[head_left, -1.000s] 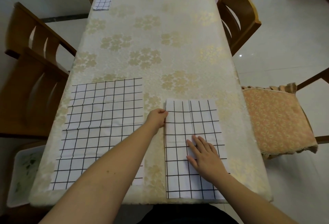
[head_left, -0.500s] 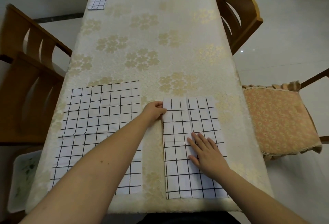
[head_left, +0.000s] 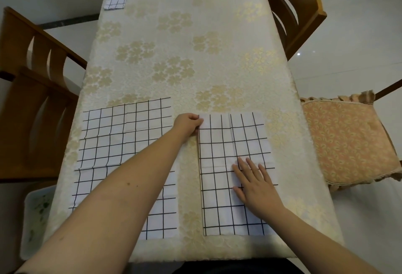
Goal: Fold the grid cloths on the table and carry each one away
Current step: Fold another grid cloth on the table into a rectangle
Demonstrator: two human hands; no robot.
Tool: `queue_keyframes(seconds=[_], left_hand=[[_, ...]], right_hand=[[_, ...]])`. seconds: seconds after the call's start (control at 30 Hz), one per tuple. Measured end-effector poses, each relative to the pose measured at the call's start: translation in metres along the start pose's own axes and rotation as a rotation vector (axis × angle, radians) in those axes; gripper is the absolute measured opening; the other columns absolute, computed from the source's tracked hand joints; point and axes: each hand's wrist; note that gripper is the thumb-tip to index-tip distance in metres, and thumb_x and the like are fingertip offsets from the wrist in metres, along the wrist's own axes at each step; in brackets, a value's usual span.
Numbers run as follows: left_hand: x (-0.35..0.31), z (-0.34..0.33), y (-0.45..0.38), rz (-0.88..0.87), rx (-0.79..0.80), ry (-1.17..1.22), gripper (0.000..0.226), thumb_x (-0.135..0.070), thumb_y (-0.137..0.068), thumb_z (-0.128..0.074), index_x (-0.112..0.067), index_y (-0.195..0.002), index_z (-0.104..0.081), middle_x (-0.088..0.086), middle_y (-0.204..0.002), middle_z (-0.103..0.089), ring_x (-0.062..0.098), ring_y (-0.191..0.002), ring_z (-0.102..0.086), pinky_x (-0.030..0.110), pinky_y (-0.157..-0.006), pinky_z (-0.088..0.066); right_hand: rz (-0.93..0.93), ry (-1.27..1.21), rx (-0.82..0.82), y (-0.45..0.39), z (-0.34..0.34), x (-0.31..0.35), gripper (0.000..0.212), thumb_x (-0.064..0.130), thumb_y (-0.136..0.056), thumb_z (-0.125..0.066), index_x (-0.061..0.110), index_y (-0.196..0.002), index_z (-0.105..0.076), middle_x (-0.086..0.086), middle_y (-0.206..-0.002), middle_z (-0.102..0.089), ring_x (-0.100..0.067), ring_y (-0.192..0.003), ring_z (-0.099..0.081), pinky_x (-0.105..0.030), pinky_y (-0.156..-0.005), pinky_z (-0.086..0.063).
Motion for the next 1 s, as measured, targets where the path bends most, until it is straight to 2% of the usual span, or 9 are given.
queue_keyframes(seconds=[0.13,0.23,0.37,0.47,0.63,0.7,0.77,0.83,1.0], left_hand=[[-0.003,0.0,0.001,-0.01,-0.028,0.007,0.012,-0.009,-0.088,-0.069,-0.011,-0.099,-0.064,0.011,-0.093,-0.065,0.022,-0.077,-0.065,0.032,-0.07,-0.059],[-0.007,0.001,0.004,-0.041,-0.026,-0.009,0.014,-0.009,-0.089,-0.068,-0.011,-0.102,-0.063,0.012,-0.099,-0.065,0.022,-0.084,-0.064,0.028,-0.07,-0.056],[-0.012,0.003,0.013,-0.076,0.024,-0.001,0.03,-0.007,-0.089,-0.068,-0.009,-0.117,-0.059,0.008,-0.102,-0.062,0.019,-0.088,-0.063,0.028,-0.078,-0.057],[-0.015,0.006,0.023,-0.124,0.06,0.016,0.035,-0.004,-0.09,-0.065,-0.008,-0.124,-0.058,0.006,-0.101,-0.064,0.016,-0.087,-0.063,0.022,-0.071,-0.055],[-0.022,0.014,0.042,-0.221,0.065,-0.058,0.021,-0.005,-0.088,-0.065,-0.01,-0.108,-0.066,0.004,-0.09,-0.067,0.019,-0.088,-0.063,0.037,-0.089,-0.055],[-0.026,0.017,0.057,-0.275,0.08,-0.1,0.012,-0.009,-0.088,-0.066,-0.012,-0.099,-0.068,0.005,-0.086,-0.067,0.018,-0.081,-0.062,0.037,-0.085,-0.056],[-0.028,0.02,0.078,-0.34,0.073,-0.178,0.005,-0.016,-0.089,-0.066,-0.015,-0.093,-0.068,0.002,-0.081,-0.067,0.009,-0.069,-0.06,0.023,-0.068,-0.054],[-0.026,0.022,0.1,-0.404,0.051,-0.27,0.01,-0.026,-0.09,-0.066,-0.017,-0.093,-0.069,-0.003,-0.078,-0.066,-0.002,-0.056,-0.053,0.011,-0.053,-0.042],[-0.003,0.033,0.146,-0.485,0.104,-0.286,0.009,-0.032,-0.089,-0.069,-0.023,-0.09,-0.069,-0.011,-0.076,-0.069,-0.003,-0.065,-0.059,0.012,-0.059,-0.043]], right_hand=[[0.066,-0.011,0.014,0.002,0.001,0.014,0.065,0.052,-0.094,-0.034,0.02,-0.15,-0.035,-0.005,-0.158,-0.03,-0.025,-0.145,-0.028,-0.044,-0.113,-0.016],[0.105,-0.049,0.075,0.009,-0.004,0.019,0.066,0.056,-0.094,-0.031,0.022,-0.151,-0.03,-0.001,-0.159,-0.025,-0.022,-0.146,-0.026,-0.041,-0.116,-0.013],[0.1,-0.121,0.116,0.012,-0.009,0.016,0.072,0.061,-0.092,-0.014,0.025,-0.155,-0.005,0.007,-0.16,0.006,-0.015,-0.15,0.003,-0.038,-0.121,0.001],[0.096,-0.128,0.124,0.011,-0.003,0.017,0.076,0.063,-0.089,-0.006,0.025,-0.155,-0.002,0.008,-0.16,0.007,-0.012,-0.149,0.005,-0.034,-0.118,0.007],[0.068,-0.127,0.122,0.007,0.004,0.022,0.082,0.062,-0.085,0.0,0.022,-0.156,-0.009,0.003,-0.164,-0.003,-0.015,-0.151,-0.001,-0.035,-0.116,0.009],[0.056,-0.121,0.129,0.006,0.005,0.024,0.084,0.063,-0.082,0.003,0.023,-0.156,-0.007,0.003,-0.164,-0.002,-0.015,-0.151,0.001,-0.034,-0.116,0.009],[0.032,-0.132,0.122,0.008,0.005,0.025,0.085,0.064,-0.082,0.002,0.023,-0.156,-0.007,0.003,-0.164,-0.002,-0.016,-0.151,0.001,-0.035,-0.117,0.006],[-0.002,-0.158,0.108,0.013,0.004,0.025,0.084,0.065,-0.083,-0.001,0.023,-0.156,-0.008,0.002,-0.164,-0.003,-0.016,-0.151,0.001,-0.036,-0.119,0.002],[-0.1,-0.207,0.091,0.032,0.004,0.023,0.071,0.058,-0.097,-0.024,0.024,-0.156,-0.004,0.004,-0.164,-0.001,-0.015,-0.15,0.004,-0.033,-0.119,0.003]])
Point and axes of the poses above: each hand's wrist, its own y-axis away from the middle knuckle, its own z-axis out of the back of the hand, x = y × z
